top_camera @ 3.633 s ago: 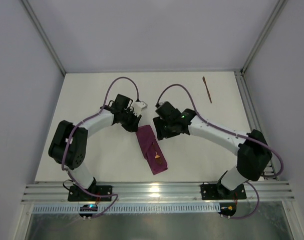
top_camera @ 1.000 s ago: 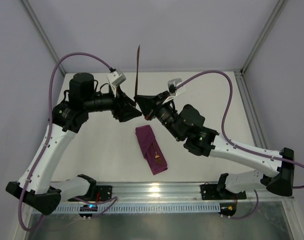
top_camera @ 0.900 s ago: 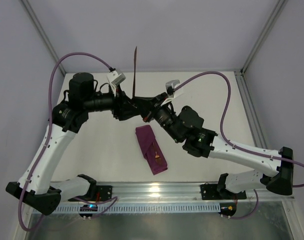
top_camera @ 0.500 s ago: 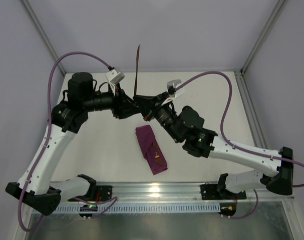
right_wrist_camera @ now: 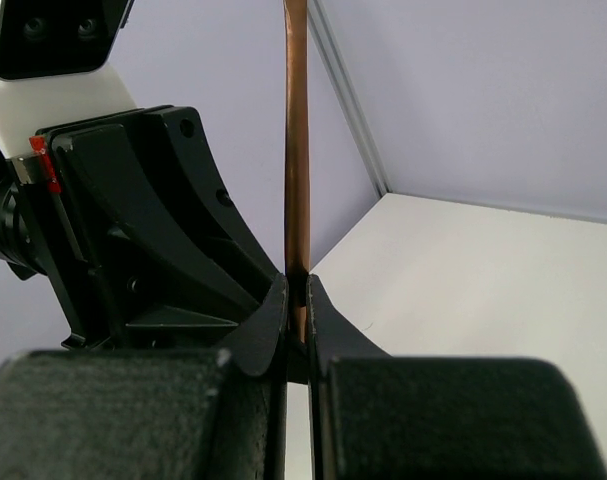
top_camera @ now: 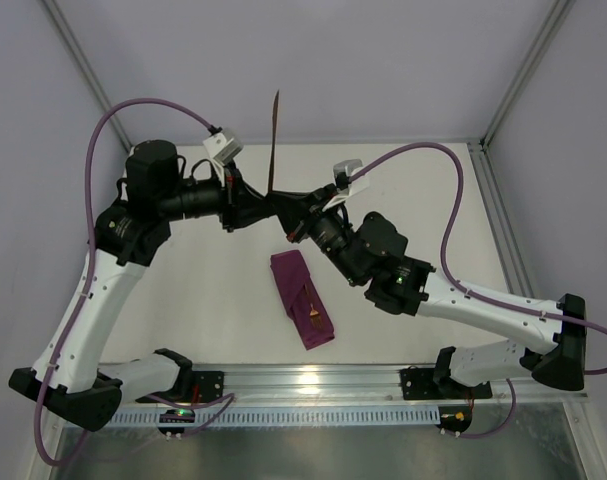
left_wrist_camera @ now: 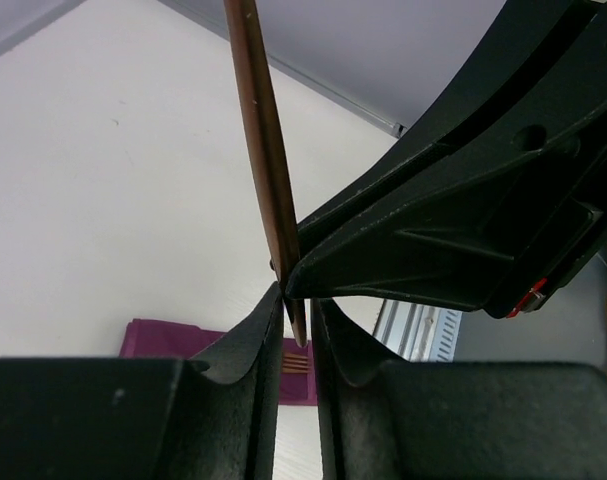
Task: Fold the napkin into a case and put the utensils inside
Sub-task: Pass from the right arm to the left, then pass from the left arm to the right
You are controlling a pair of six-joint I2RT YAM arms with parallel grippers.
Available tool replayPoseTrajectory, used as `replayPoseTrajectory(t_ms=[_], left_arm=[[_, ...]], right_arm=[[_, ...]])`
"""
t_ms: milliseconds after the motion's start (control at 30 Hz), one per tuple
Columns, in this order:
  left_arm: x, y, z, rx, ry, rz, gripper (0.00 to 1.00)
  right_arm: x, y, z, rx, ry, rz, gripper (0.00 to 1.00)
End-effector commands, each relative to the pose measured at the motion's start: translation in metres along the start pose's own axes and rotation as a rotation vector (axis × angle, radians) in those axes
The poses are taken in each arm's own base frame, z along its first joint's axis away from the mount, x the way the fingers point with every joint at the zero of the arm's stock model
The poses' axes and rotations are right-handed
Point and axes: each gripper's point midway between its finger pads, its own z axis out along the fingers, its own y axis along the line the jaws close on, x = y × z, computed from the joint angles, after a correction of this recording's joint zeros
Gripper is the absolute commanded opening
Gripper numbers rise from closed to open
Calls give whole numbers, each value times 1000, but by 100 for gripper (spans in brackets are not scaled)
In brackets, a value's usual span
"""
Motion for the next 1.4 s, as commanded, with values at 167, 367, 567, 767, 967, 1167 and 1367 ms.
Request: replayPoseTrajectory(t_ms=[167, 367, 567, 767, 967, 1167, 1367], left_arm=[[-6, -9, -3, 36, -27, 10, 3], [-2, -8, -5, 30, -13, 22, 0], [34, 16, -4, -61, 81, 42, 0], [85, 60, -16, -232, 251, 167, 0], [149, 128, -45, -366, 594, 556, 0], [170, 144, -64, -261, 800, 875, 0], [156, 119, -83, -115, 882, 1072, 0]], right_arm=[[-38, 12, -6, -32, -108, 80, 4], [-28, 15, -5, -50, -62, 57, 4], [-15, -3, -26, -25, 39, -87, 31], [-11, -18, -69, -91, 231, -383, 39], [-20, -10, -90, -195, 583, -597, 59], [-59, -28, -53, -135, 660, -405, 64], [-11, -68, -22, -101, 762, -278, 64]])
